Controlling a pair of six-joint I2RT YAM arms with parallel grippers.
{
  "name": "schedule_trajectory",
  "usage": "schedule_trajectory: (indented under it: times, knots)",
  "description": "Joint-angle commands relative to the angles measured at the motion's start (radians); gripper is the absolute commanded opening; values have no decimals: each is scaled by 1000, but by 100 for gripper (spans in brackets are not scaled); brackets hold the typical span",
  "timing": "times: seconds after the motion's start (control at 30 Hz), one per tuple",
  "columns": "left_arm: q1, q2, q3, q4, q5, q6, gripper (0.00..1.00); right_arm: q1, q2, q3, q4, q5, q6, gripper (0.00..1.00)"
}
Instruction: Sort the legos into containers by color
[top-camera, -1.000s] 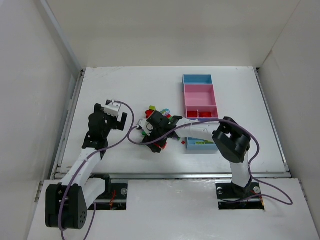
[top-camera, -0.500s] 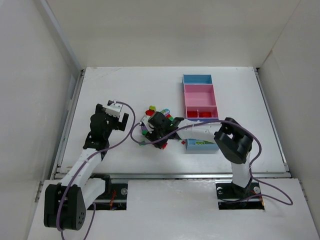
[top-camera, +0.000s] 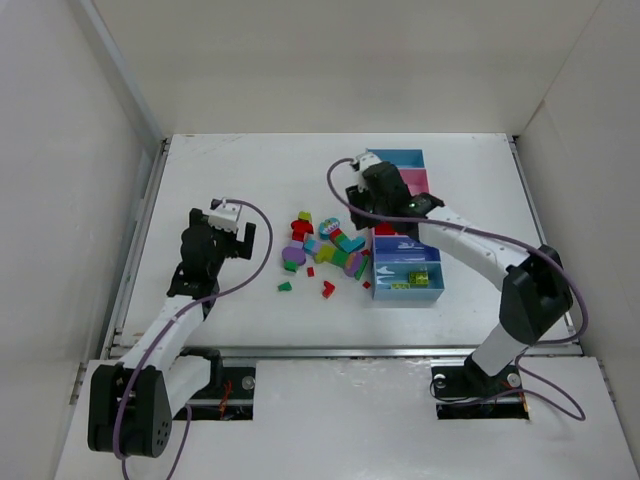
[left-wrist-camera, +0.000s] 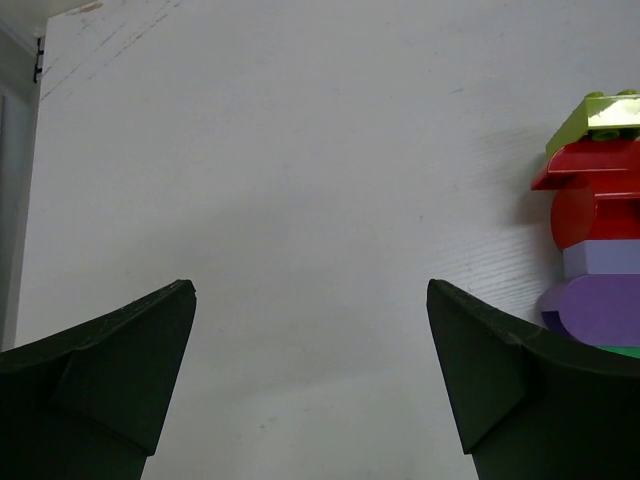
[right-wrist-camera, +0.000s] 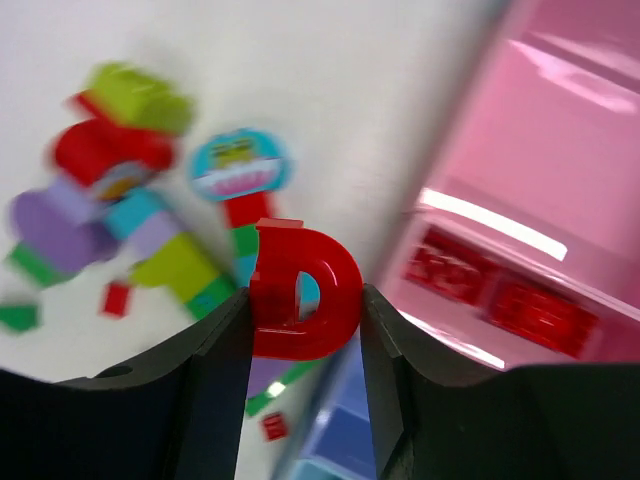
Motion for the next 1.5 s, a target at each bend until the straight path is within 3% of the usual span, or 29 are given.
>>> schedule_trajectory:
  times: [0.0,0.27,0.43,0.5,0.53,0.63,0.67,0.87,1.0,1.13,1.27,1.47]
  knots:
    - [1,-1,3,67,14,-72,100,-54,-17,-20,-59,149,61,0]
    - [11,26,-6,67,47,-106,100,-192,5,-80,11,133,134,0]
    - [20,26,-6,76,47,-97,100,-193,31,-80,-9,144,143,2]
    - [20,26,-16,76,47,-97,100,-193,41,-80,-9,155,143,22]
    - [20,26,-16,76,47,-88,100,-193,41,-80,-20,155,143,43]
    - [20,26,-16,76,47,-88,100,-193,41,-70,-29,155,123,58]
    - [20,26,-16,76,47,-88,100,-193,41,-70,-29,155,114,68]
    - [20,26,-34,96,47,-77,100,-142,-58,-70,-26,164,17,90]
    - [20,26,-43,105,38,-77,100,2,-94,-50,17,93,-142,90]
    - [20,17,-56,125,8,-137,100,116,9,1,-4,-109,-201,84]
    - [20,17,-66,125,-37,-158,100,172,149,70,-56,-183,-201,70]
    - [20,-1,-85,125,-55,-158,100,211,301,171,-81,-171,-82,67]
